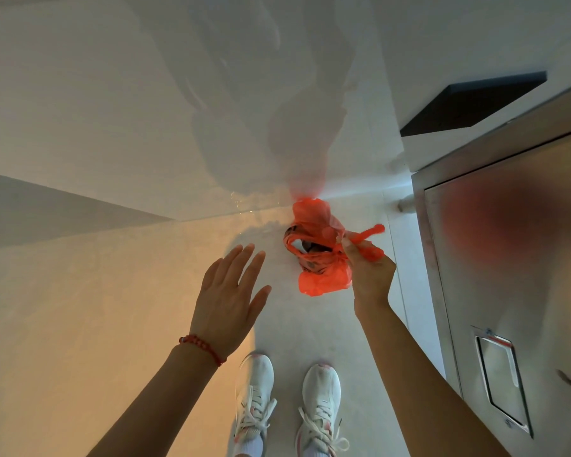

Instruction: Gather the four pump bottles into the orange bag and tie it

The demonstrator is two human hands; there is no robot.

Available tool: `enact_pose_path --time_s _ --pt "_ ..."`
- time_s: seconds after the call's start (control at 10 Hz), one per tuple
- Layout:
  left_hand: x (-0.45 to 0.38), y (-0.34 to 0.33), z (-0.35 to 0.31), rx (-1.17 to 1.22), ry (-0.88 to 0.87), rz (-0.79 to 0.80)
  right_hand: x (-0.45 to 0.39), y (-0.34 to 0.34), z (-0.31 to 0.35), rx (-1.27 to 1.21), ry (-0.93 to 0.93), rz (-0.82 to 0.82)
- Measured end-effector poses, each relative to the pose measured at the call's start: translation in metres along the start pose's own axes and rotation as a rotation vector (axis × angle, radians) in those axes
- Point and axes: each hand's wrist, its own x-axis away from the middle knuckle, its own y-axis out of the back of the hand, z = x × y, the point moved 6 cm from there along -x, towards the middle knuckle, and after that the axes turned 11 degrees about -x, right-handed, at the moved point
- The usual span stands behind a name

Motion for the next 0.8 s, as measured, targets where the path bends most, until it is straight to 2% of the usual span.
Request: enact_pose_path --time_s 0.4,0.7,0.8 --pt "0.019 0.022 -0.014 0.004 -0.003 0.004 0.031 0.022 0.019 0.034 0.039 0.040" --pt "0.038 0.076 -0.028 -0.024 -0.023 -0.033 0.077 0.030 0.082 0.242 0.258 0.135" --pt "0.049 0.098 -0.036 -0.024 -0.053 -0.118 0.099 0.032 0.105 0.432 0.349 0.176"
